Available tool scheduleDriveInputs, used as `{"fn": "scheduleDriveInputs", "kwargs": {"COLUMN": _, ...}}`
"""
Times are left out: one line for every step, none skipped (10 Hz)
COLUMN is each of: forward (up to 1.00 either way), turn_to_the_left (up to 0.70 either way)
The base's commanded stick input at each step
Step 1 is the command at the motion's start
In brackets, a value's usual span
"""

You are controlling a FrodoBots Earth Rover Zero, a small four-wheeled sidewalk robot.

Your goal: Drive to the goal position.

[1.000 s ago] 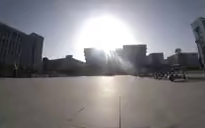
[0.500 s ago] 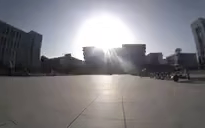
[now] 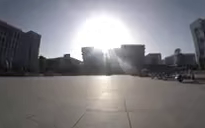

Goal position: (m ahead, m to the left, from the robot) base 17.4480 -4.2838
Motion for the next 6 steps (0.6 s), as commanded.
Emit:
{"fn": "scheduleDriveInputs", "kwargs": {"forward": 1.00, "turn_to_the_left": 0.04}}
{"fn": "scheduleDriveInputs", "kwargs": {"forward": 1.00, "turn_to_the_left": 0.04}}
{"fn": "scheduleDriveInputs", "kwargs": {"forward": 1.00, "turn_to_the_left": 0.04}}
{"fn": "scheduleDriveInputs", "kwargs": {"forward": 1.00, "turn_to_the_left": 0.04}}
{"fn": "scheduleDriveInputs", "kwargs": {"forward": 1.00, "turn_to_the_left": 0.04}}
{"fn": "scheduleDriveInputs", "kwargs": {"forward": 1.00, "turn_to_the_left": 0.04}}
